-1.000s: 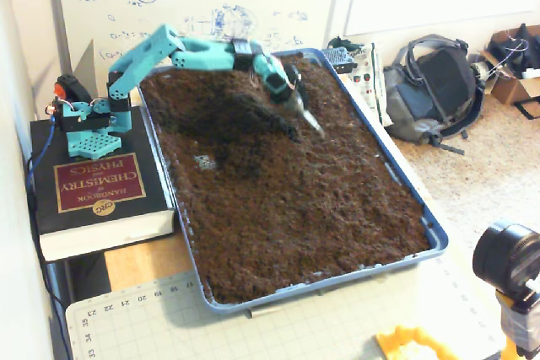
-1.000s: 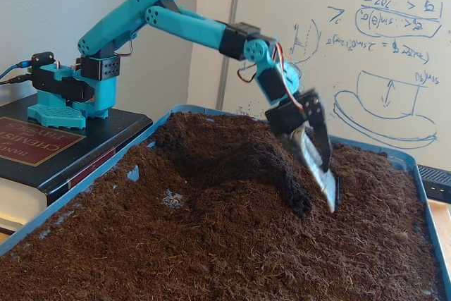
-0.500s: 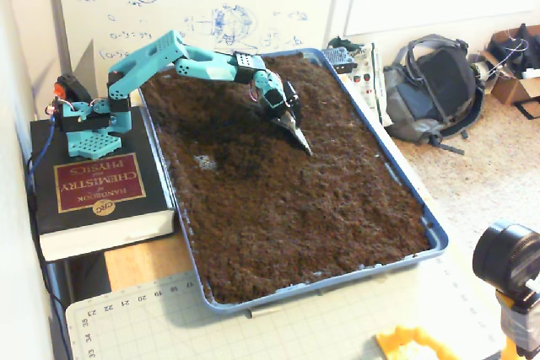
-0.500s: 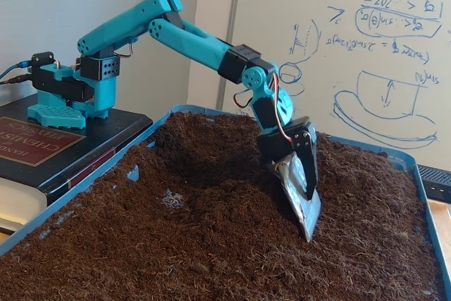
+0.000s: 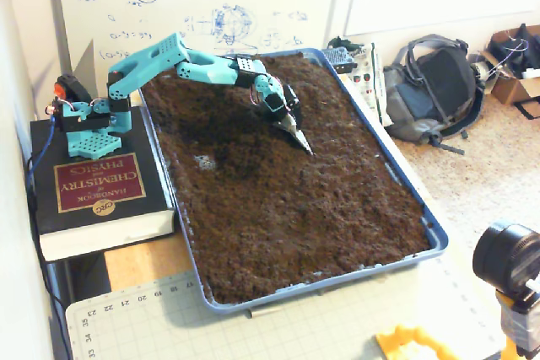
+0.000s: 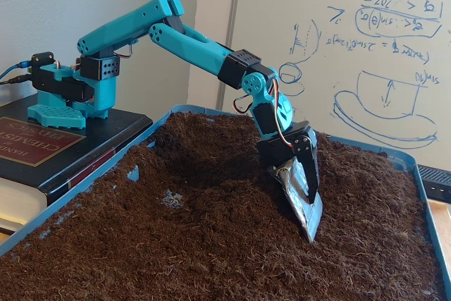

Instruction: Build a berm.

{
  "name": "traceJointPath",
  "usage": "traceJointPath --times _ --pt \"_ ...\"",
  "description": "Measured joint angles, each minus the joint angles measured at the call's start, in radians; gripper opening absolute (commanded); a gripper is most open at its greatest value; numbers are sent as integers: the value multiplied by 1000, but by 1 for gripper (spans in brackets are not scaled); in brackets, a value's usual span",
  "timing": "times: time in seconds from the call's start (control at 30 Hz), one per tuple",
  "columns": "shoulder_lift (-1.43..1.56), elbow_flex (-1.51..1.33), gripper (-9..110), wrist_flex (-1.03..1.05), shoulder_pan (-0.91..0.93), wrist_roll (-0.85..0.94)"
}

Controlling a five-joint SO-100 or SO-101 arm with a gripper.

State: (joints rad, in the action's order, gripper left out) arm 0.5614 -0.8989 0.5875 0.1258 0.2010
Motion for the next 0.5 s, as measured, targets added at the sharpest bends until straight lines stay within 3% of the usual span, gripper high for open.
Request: traceJointPath --times 0.5 --pt "-3 52 0 160 2 -11"
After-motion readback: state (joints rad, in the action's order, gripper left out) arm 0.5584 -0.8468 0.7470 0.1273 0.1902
